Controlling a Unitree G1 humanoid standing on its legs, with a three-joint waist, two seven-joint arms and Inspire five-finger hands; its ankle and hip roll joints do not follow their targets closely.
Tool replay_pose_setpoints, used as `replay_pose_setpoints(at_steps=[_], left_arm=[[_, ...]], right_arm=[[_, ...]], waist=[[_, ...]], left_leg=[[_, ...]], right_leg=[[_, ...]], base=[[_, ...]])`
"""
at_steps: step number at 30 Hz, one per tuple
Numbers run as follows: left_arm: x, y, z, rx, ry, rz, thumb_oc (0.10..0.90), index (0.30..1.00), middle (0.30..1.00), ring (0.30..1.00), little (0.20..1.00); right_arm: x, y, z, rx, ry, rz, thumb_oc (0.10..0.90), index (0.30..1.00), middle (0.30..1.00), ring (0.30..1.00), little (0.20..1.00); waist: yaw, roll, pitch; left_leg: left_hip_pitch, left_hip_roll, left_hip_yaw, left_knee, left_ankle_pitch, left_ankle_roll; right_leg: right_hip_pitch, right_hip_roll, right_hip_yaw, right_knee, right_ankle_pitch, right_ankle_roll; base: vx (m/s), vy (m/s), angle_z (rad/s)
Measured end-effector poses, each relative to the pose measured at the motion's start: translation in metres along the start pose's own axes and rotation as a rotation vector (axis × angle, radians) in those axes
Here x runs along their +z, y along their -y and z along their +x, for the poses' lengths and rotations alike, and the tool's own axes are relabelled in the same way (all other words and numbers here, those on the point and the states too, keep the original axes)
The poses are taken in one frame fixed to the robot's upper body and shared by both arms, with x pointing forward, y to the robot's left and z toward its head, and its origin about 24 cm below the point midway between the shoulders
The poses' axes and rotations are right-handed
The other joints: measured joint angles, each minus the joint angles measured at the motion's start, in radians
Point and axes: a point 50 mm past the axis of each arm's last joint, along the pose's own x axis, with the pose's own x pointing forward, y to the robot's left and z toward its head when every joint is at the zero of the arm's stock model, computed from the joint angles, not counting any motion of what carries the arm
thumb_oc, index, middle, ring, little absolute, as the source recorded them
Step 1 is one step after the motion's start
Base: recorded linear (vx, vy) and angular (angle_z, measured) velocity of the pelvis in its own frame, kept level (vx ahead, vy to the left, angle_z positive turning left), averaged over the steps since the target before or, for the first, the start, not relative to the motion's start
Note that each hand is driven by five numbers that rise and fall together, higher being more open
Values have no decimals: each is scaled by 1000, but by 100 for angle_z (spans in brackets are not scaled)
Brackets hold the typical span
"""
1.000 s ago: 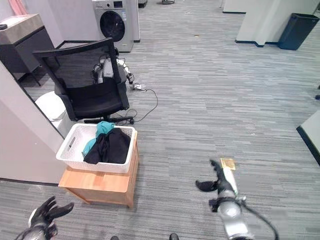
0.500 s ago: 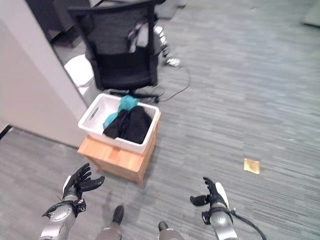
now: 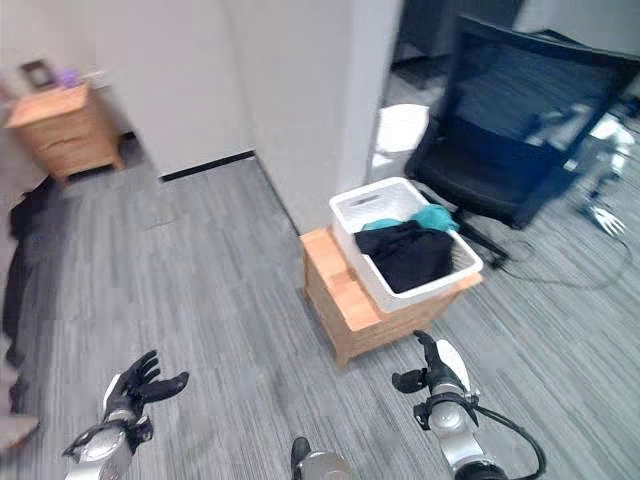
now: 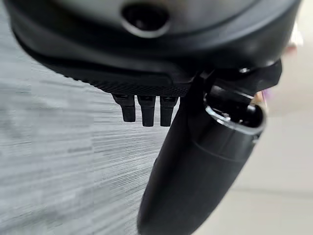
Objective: Pick up bed clothes into laundry basket.
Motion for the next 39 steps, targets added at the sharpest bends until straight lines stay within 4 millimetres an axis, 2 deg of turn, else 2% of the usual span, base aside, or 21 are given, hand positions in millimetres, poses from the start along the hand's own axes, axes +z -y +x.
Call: replay_pose_setpoints(at_steps=[2,3,4,6,8,9,11,15,17,20,21,22,23,24,26,27,31,32,34,37,39], left_arm=[[4,9,2,-42,10,30,800,900,900,900,900],[7,13,3,-51,24,26,800,900,900,900,900],[11,9,5,-36,31,27,800,900,900,900,900],[-2,-7,-3,20,-3,10,800,900,900,900,900],[-11,-18,-7,57,-37,15,800,900,900,900,900],[-10,-18,-5,65,-40,7,800,900,900,900,900],[-15,-27,-6,101,-67,9,800,900,900,900,900],[-33,-41,-16,146,-132,22,800,900,900,900,900],[-33,-35,-16,127,-126,12,800,900,900,900,900],[-20,-21,-10,64,-69,-2,800,900,900,900,900],[-17,-15,-9,52,-58,-20,800,900,900,900,900],[-12,-12,-8,40,-37,-29,800,900,900,900,900],[-8,-15,-8,40,-21,-27,800,900,900,900,900],[-2,-20,-4,50,-12,-17,800,900,900,900,900],[-3,-37,-4,96,-29,6,800,900,900,900,900],[-17,-41,-8,114,-86,9,800,900,900,900,900],[-37,-47,-12,140,-173,17,800,900,900,900,900],[-36,-46,-9,151,-179,13,800,900,900,900,900],[-33,-55,-8,176,-183,32,800,900,900,900,900],[-29,-66,-8,210,-173,38,800,900,900,900,900],[-26,-73,-6,227,-176,47,800,900,900,900,900]], right_arm=[[0,-2,0,14,-3,4,800,900,900,900,900],[3,1,1,12,12,3,800,900,900,900,900],[3,-13,-2,43,1,34,800,900,900,900,900],[0,-34,-9,129,-16,25,800,900,900,900,900],[-7,-49,-17,175,-40,25,800,900,900,900,900],[-9,-52,-18,188,-47,8,800,900,900,900,900],[2,-54,-15,203,-11,0,800,900,900,900,900],[46,-44,3,169,135,-4,800,900,900,900,900],[48,-39,4,163,147,-19,800,900,900,900,900],[40,-35,5,150,122,-22,800,900,900,900,900],[35,-31,4,148,110,-37,800,900,900,900,900],[31,-29,3,144,101,-49,800,900,900,900,900],[30,-28,2,140,100,-46,800,900,900,900,900],[32,-30,2,143,99,-30,800,900,900,900,900],[40,-35,0,149,126,-1,800,900,900,900,900],[25,-18,-2,79,80,59,800,900,900,900,900],[19,9,3,7,53,68,800,900,900,900,900],[18,8,3,11,47,74,800,900,900,900,900],[30,-3,3,40,83,103,800,900,900,900,900],[40,-6,3,44,120,130,800,900,900,900,900],[48,-7,4,47,141,155,800,900,900,900,900]], waist=[[15,14,24],[13,50,39],[14,18,52],[50,27,59],[48,18,63],[48,41,82],[72,46,93],[126,42,92],[127,34,86],[136,2,81],[129,10,84],[125,22,83],[124,23,86],[130,-14,107],[147,-79,119],[96,-62,98],[84,32,46],[80,26,53],[85,20,59],[84,-18,55],[97,-31,56]], left_leg=[[-65,-118,-75,-59,14,101],[-119,-126,-88,-55,13,164],[-147,-156,-120,-48,25,175],[-193,-174,-167,-85,92,194],[-232,-208,-278,-66,107,200],[-241,-216,-381,-68,116,207],[-239,-226,-427,-93,132,222],[-258,-226,-488,-77,169,220],[-277,-231,-542,-59,173,211],[-358,-263,-573,-5,304,127],[-379,-275,-527,-24,349,139],[-375,-254,-458,-108,381,71],[-385,-227,-331,-112,229,139],[-405,-221,-202,-59,183,178],[-416,-224,-125,82,150,170],[-390,-184,-105,184,118,156],[-269,-197,-150,3,169,187],[-251,-206,-175,-30,199,221],[-224,-199,-199,-70,221,252],[-209,-233,-224,-110,220,244],[-200,-239,-238,-117,220,242]], right_leg=[[-53,-34,-32,28,35,23],[-102,-30,28,85,46,49],[-162,-41,279,152,13,136],[-147,-38,493,146,-18,236],[-7,-50,583,70,-69,214],[59,-28,638,-5,-79,213],[92,8,733,7,-104,183],[103,33,713,29,-114,182],[132,34,687,-2,-114,175],[141,29,621,-13,-117,137],[157,32,569,-28,-102,113],[156,29,500,-38,-93,95],[169,18,447,-73,-78,77],[185,-13,417,-92,-70,74],[216,-82,369,-120,-65,81],[307,-103,241,-187,-60,92],[306,-97,154,-122,-111,168],[281,-114,151,-43,-126,187],[83,-126,257,347,-161,246],[10,-156,364,251,-183,280],[-2,-172,388,53,-140,249]], base=[[-334,137,90],[-174,110,85],[-96,78,100],[-61,71,97],[60,26,164],[89,-29,201],[145,-113,155],[97,-119,48],[-36,-71,76],[-215,-27,121],[-315,-26,180],[-216,-19,181],[-99,-1,145],[-85,21,101],[-60,108,132],[30,169,191],[-13,107,110],[-58,84,83],[14,24,51],[69,-33,35],[64,-89,27]])
